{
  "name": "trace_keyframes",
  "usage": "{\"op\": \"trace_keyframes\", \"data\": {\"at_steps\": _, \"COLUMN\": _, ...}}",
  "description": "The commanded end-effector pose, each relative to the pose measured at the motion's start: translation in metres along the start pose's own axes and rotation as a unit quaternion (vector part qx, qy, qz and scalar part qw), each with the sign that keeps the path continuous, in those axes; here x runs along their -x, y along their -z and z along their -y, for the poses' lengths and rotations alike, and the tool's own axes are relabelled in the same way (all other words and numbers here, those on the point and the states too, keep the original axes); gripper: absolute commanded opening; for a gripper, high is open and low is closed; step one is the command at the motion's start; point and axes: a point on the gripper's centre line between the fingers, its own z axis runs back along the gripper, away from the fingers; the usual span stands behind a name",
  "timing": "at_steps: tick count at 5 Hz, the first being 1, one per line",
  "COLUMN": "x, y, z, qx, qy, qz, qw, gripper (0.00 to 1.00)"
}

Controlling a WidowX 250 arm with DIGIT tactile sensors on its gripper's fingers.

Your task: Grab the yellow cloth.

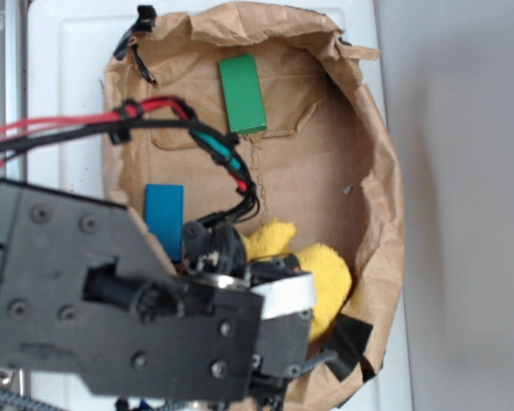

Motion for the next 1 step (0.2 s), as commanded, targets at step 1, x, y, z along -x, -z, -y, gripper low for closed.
{"op": "trace_keyframes", "data": {"at_steps": 1, "x": -0.0168, "y": -0.0164, "z": 0.0259, "qx": 0.031, "qy": 0.0, "qz": 0.013, "qw": 0.999, "gripper": 0.0}}
